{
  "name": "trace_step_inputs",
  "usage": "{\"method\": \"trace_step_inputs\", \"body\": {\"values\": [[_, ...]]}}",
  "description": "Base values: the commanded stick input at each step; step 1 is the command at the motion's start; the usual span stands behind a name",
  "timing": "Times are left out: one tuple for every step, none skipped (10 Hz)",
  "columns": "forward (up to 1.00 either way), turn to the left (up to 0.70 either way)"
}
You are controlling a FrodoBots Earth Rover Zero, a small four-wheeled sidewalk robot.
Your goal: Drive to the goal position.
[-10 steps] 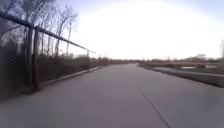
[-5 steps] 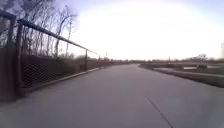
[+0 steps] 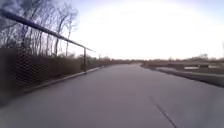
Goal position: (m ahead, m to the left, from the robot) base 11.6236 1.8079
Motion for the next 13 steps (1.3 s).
{"method": "trace_step_inputs", "body": {"values": [[1.00,0.01],[1.00,0.01],[1.00,0.01],[1.00,0.01],[1.00,0.01],[1.00,0.01],[1.00,0.01],[1.00,0.01],[1.00,0.01],[1.00,0.01],[1.00,0.01],[1.00,0.01],[1.00,0.01]]}}
